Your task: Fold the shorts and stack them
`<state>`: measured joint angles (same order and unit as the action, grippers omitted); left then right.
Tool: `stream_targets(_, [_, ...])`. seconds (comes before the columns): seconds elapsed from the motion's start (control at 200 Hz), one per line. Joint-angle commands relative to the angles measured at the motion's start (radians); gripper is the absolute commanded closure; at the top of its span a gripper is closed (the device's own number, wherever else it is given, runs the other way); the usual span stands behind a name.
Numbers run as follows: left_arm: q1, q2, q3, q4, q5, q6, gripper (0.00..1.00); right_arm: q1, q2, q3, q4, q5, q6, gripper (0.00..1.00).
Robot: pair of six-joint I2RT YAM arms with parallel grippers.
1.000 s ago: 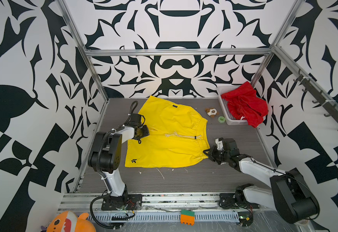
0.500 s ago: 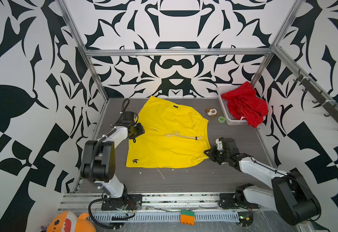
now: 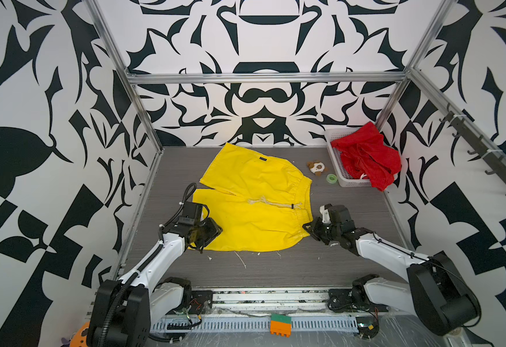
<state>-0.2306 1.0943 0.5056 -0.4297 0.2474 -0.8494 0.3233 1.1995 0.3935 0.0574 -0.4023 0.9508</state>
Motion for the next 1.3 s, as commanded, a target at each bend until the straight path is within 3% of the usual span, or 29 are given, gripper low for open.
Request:
stream_targets(0.0, [-0.001, -0.004, -0.026, -0.004, -0.024, -0.072, 0.56, 0.005, -0.001, 0.039, 0.032, 0.014, -0.003, 0.97])
stream_targets(0.31, [0.004, -0.023, -0.081, -0.061, -0.217, -0.084, 0.56, 0.003, -0.038, 0.042, -0.042, 0.066, -0.039, 0.97])
stream_targets(0.73, [0.22, 0.007, -0.125, -0.048, -0.178, -0.054, 0.55, -0.003, -0.133, 0.058, -0.237, 0.166, -0.131, 0.97])
stream_targets(1.01, [0.228, -0.212, -0.02, -0.26, -0.206, -0.069, 0.51, -0.001, -0.113, 0.071, -0.206, 0.098, -0.124, 0.97])
stream_targets(1.145, [0.228, -0.298, 0.011, -0.352, -0.177, -0.126, 0.51, -0.001, -0.12, 0.089, -0.211, 0.093, -0.128, 0.97])
stream_targets(1.295, [0.228, -0.338, -0.014, -0.44, -0.204, -0.293, 0.57, 0.0, -0.116, 0.098, -0.208, 0.076, -0.127, 0.96])
